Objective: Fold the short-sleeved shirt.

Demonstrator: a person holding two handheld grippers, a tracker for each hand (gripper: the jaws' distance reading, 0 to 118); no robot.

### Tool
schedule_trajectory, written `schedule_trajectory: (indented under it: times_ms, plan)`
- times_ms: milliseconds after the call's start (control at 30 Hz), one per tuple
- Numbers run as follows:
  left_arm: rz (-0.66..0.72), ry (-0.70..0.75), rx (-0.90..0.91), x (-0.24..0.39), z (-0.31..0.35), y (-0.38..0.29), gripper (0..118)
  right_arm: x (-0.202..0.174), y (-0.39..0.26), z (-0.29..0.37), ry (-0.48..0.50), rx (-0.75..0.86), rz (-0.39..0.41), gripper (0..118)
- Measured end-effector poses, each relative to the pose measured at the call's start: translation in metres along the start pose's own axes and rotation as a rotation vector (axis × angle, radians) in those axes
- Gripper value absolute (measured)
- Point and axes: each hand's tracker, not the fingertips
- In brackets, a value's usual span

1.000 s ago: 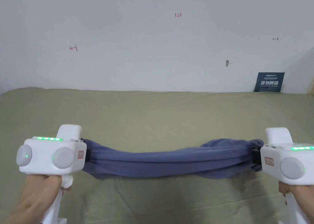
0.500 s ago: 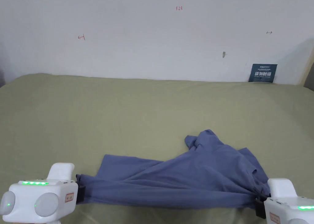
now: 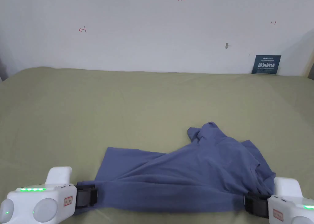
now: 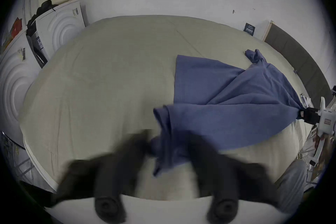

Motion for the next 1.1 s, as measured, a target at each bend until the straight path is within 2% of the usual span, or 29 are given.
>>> schedule_trajectory:
  times_ms: [67,167,200,233,267,300,400,567,867,1000,1033,1100]
  plan:
    - [0.005,0.009,0.017,0.007,0.021,0.000,116,-0.004,0.009,0.012,-0.032,-0.024,0.009,111]
    - [0.009,0.022,0.073,0.017,0.046,0.002,113,-0.022,0.014,0.019,-0.013,0.077,0.028,108]
    - [-0.003,0.022,0.095,0.022,0.053,0.002,104,-0.028,0.015,0.024,-0.004,0.105,0.036,99]
    - [-0.015,0.033,0.126,0.027,0.060,0.001,84,-0.039,0.015,0.029,0.007,0.139,0.053,80]
    - [-0.033,0.037,0.133,0.030,0.063,0.000,47,-0.047,0.015,0.032,-0.005,0.167,0.068,45]
    - [-0.039,0.051,0.143,0.034,0.066,-0.002,2,-0.054,0.014,0.033,-0.009,0.186,0.084,1]
    - [-0.025,0.049,0.166,0.032,0.065,-0.008,0,-0.071,0.009,0.035,-0.006,0.233,0.100,1]
    - [-0.003,0.041,0.158,0.036,0.088,-0.015,0,-0.089,0.001,0.048,0.000,0.286,0.128,0]
    - [0.093,-0.025,0.079,-0.025,0.054,-0.002,0,-0.101,-0.007,0.046,0.041,0.250,0.115,0]
    - [0.077,-0.072,-0.003,-0.027,0.037,0.016,4,-0.106,-0.013,0.039,0.062,0.215,0.121,0]
    - [0.077,-0.074,-0.006,-0.024,0.032,0.020,21,-0.109,-0.015,0.037,0.065,0.208,0.129,0]
    - [0.051,-0.103,-0.076,-0.024,0.016,0.029,106,-0.110,-0.017,0.034,0.076,0.194,0.140,0]
